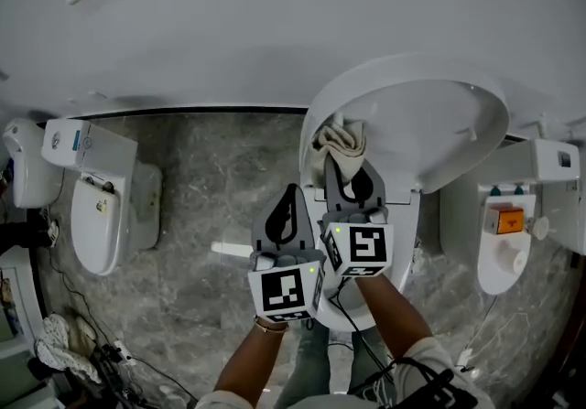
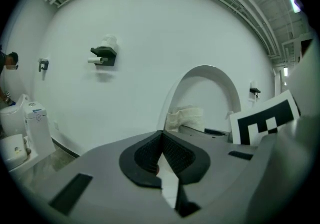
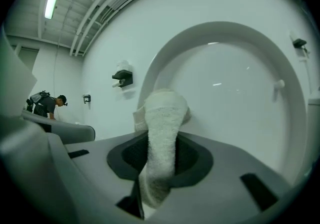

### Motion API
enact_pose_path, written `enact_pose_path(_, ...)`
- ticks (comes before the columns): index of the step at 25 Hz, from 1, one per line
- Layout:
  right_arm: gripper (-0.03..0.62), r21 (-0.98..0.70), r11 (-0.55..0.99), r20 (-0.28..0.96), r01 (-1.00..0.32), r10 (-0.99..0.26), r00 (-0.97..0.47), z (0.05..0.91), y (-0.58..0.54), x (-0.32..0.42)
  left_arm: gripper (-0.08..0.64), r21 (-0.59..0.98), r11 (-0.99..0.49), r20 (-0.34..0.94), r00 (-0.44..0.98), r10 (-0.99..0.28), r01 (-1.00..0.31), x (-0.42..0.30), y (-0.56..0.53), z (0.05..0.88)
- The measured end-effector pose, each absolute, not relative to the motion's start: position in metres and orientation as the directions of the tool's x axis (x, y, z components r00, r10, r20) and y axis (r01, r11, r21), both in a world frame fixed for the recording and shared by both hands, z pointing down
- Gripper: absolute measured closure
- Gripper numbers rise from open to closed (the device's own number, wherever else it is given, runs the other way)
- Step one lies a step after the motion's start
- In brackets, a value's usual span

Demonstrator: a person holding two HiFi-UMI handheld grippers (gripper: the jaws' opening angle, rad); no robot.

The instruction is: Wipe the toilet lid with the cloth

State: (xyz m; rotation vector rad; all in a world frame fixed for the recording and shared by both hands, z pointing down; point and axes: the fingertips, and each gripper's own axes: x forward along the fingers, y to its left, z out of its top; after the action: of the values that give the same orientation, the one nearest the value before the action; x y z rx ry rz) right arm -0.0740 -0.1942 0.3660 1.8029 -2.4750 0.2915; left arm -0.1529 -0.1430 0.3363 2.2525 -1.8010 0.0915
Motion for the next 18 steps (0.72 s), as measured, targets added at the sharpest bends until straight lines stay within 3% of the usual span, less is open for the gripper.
enact_pose_path(14, 0.491, -0.079, -0.002, 0.198, -0.997, -0.980, -0.014, 0.386, -0.189, 0.146, 0.549, 0.216, -0.358, 0.173, 0.396, -0.902, -0.908, 0.001, -0.146, 0.337)
enact_pose_path(18, 0.491, -0.054, -0.032, 0.226, -0.998, -0.974, 0.019, 0.394, -0.183, 0.176, 0.549, 0.230, -0.381, 0.174, 0.423, -0.890, -0.896, 0.029, -0.140, 0.338)
